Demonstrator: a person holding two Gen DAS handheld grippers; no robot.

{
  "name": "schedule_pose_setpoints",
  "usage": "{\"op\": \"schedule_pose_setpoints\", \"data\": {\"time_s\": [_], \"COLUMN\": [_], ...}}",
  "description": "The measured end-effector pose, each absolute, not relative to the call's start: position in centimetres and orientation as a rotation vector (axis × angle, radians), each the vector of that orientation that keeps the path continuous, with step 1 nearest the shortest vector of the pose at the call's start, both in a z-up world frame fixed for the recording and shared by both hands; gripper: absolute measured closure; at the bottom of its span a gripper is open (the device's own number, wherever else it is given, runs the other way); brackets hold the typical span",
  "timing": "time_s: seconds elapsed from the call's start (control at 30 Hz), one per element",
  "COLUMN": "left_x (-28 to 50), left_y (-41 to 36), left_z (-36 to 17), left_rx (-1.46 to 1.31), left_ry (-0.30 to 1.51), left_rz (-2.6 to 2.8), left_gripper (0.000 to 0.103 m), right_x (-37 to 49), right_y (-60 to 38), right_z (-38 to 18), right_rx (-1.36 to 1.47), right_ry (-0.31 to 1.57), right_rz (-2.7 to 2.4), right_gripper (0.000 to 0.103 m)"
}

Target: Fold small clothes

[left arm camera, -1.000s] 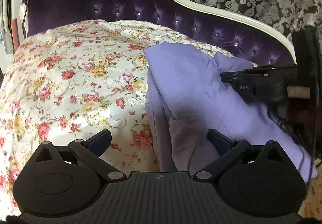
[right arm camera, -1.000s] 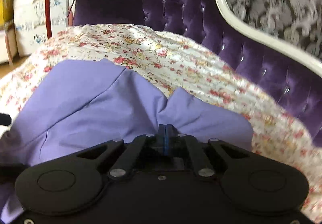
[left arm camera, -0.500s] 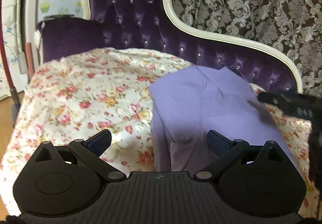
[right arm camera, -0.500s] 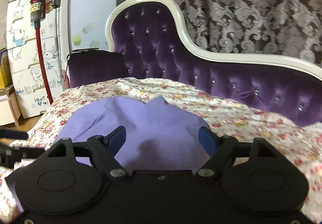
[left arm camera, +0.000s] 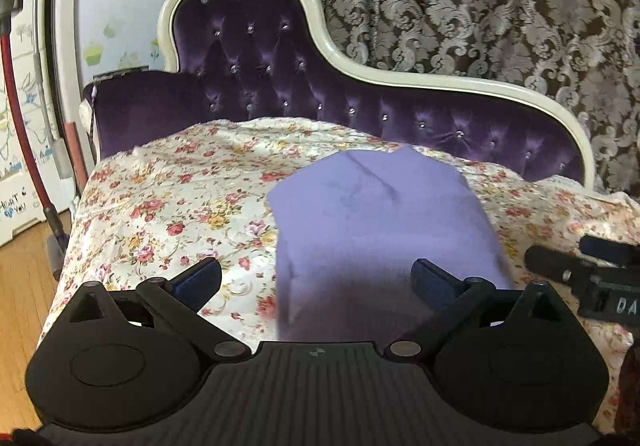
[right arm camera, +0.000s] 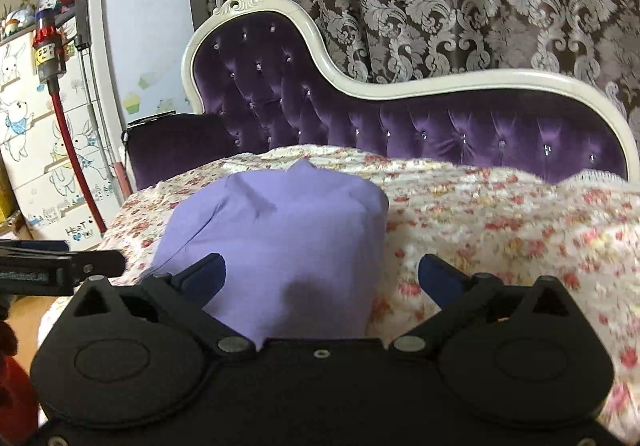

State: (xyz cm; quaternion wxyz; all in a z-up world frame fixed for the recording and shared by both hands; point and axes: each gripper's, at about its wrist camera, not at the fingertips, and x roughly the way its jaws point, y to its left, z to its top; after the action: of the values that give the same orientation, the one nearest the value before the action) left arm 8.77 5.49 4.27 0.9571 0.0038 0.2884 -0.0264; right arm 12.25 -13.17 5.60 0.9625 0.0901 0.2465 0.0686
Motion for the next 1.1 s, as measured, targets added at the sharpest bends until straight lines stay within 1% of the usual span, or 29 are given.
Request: {"op": "schedule_pose_setpoints", "data": {"time_s": [0.13, 0.37, 0.67, 0.93, 1.1], "left_x": [7.5, 5.8, 3.9, 3.1, 2.7], "left_y": [4.5, 3.1, 2.8, 2.3, 2.6], "left_z": [4.6, 4.3, 3.9, 3.7, 3.7], "left_rx": [-0.028, 0.009, -0.005, 0.058, 0.037], "left_ry": [0.583, 0.587, 0.627, 0.704, 0.755], "left_rz": [-0.097, -0.089, -0.097, 0.008, 0.011], "left_gripper": [0.0, 0.0, 0.0, 0.0, 0.001], "right_x": [10.5, 7.8, 5.9, 4.5, 4.1], "right_y": [-13.1, -13.1, -13.4, -13.0, -12.9], "right_z": [5.9, 6.2, 6.2, 6.4, 6.6], "right_rx": [0.193, 0.167, 0.175, 0.162, 0.139], "right_ry": [0.509, 0.502, 0.559, 0.593, 0.605], "right_rz": [0.159, 0.105, 0.063, 0.052, 0.031], "right_gripper": [0.0, 0.0, 0.0, 0.0, 0.0]}}
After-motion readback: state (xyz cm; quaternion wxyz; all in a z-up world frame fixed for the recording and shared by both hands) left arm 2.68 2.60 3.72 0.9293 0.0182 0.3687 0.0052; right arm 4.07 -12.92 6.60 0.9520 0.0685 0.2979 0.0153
